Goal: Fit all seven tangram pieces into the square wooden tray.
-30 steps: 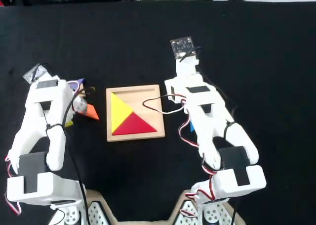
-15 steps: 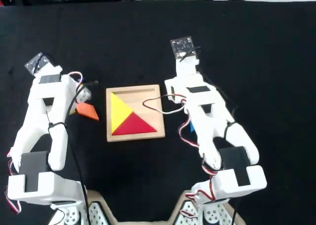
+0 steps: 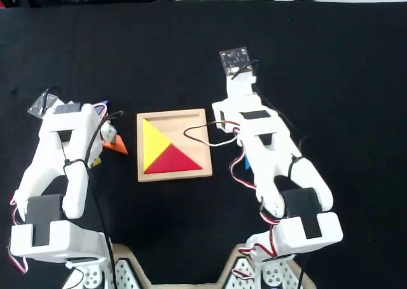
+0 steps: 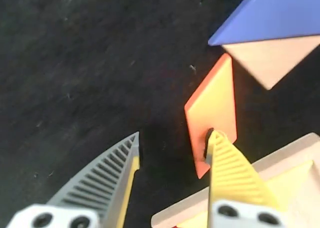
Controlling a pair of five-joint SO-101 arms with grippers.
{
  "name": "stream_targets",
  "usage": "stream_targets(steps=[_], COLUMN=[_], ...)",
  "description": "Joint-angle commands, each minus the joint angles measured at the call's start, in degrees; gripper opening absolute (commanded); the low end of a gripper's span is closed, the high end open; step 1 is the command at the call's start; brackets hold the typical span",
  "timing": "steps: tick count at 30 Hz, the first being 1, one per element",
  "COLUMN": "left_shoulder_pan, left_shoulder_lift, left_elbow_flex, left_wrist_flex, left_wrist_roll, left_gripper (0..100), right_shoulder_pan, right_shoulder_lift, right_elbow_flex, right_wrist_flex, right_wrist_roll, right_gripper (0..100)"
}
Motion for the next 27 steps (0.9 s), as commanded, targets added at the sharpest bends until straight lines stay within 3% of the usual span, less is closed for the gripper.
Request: stream_targets(steps=[1,13,27], left_shoulder_pan=[-0.48,-0.84,-1.27], left_shoulder_lift=[-0.18,11.52,11.69], left_elbow_flex=[-0.48,-6.81,-12.09], left_wrist_flex=[-4.04,-5.89,2.02], left_wrist_roll=[0.62,0.62,0.26], left_gripper=[22,22,22], right_shoulder_pan=[0.70,0.70,0.70], right_shoulder_lift=[-0.13,-0.13,-0.13], right_elbow_flex=[-4.00,-3.91,-3.91], right_wrist_flex=[-0.35,-0.35,-0.35], right_wrist_roll=[0.09,0.09,0.09], right_gripper=[1.1,1.1,1.1])
